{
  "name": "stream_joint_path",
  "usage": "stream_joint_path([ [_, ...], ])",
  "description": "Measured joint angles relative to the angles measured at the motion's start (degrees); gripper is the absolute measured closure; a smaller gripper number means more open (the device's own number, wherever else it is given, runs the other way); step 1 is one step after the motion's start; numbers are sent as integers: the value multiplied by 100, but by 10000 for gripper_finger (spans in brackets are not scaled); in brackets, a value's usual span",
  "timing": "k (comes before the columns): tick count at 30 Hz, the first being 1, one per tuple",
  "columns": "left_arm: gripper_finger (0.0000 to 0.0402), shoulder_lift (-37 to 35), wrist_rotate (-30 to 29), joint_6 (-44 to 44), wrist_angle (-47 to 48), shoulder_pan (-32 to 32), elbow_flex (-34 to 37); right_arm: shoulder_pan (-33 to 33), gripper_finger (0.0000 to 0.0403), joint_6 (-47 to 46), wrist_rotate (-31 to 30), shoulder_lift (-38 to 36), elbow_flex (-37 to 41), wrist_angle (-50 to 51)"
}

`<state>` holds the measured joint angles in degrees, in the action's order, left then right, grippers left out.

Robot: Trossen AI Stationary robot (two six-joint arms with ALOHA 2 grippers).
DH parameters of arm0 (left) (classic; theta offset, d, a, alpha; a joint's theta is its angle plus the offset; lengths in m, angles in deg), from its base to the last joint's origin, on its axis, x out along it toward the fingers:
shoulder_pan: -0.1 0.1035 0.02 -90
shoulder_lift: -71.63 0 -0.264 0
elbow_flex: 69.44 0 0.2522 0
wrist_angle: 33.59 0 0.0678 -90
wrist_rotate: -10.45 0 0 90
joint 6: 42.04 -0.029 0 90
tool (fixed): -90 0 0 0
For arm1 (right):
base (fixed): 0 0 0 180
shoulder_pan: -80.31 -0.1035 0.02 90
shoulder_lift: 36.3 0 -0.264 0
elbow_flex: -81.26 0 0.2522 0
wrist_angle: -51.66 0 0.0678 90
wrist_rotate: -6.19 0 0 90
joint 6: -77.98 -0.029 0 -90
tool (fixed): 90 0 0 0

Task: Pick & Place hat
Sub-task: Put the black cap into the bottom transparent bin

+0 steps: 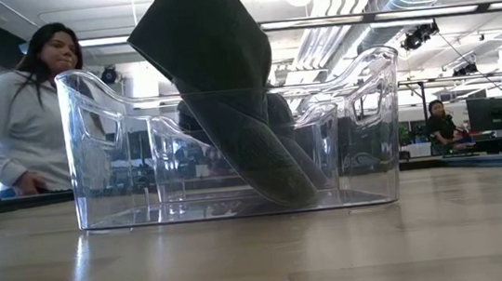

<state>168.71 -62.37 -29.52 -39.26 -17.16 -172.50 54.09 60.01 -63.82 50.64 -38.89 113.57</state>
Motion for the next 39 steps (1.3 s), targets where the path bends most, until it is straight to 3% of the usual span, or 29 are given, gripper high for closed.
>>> stream_joint_path([
  [6, 198, 0, -47, -650, 61, 0, 0, 0, 399, -14, 4, 0, 0, 4],
  [16, 312, 0, 85, -630, 246, 0, 0, 0, 397, -142, 7, 0, 0, 6],
  [21, 381, 0, 468, -628, 294, 2, 0, 0, 396, -146, 0, 0, 0, 18],
  [26, 387, 0, 549, -533, 317, -4, 0, 38, 356, -612, -128, -6, -7, 564],
  [32, 396, 0, 475, -177, 312, 0, 0, 301, 263, -923, -51, -208, -7, 1696],
  [35, 399, 0, 448, -94, 335, -3, 0, 275, 236, -927, -436, -408, -7, 1987],
  [39, 399, 0, 161, 116, 340, 2, 0, 121, 233, -893, -1235, -708, -7, 1902],
])
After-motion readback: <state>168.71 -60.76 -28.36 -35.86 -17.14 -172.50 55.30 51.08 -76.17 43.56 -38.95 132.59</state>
